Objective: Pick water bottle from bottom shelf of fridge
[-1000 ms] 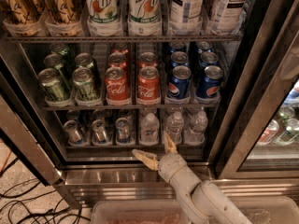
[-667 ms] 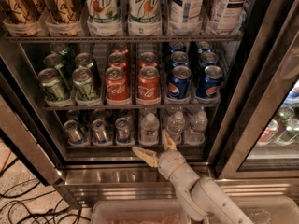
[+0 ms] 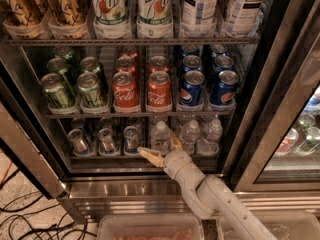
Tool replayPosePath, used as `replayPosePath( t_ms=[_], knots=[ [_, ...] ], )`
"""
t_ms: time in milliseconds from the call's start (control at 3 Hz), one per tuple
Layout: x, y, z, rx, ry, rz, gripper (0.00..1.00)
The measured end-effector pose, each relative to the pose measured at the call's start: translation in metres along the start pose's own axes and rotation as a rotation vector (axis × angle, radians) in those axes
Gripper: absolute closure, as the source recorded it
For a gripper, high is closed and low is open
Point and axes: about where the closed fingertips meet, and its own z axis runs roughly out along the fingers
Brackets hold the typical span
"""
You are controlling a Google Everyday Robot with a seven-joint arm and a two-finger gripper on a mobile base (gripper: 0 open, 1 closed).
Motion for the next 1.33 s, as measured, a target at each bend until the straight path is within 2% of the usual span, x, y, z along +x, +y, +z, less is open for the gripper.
replayPosePath(
  t_ms=[333, 1000, 1333],
  knots=[
    [0.0021, 0.0009, 0.0037, 0.001, -0.003, 0.002, 0.34],
    [0.0020, 0.0009, 0.0037, 0.001, -0.003, 0.002, 0.80],
    [0.0015, 0.0013, 0.0036, 0.001, -0.004, 0.002, 1.00]
  ],
)
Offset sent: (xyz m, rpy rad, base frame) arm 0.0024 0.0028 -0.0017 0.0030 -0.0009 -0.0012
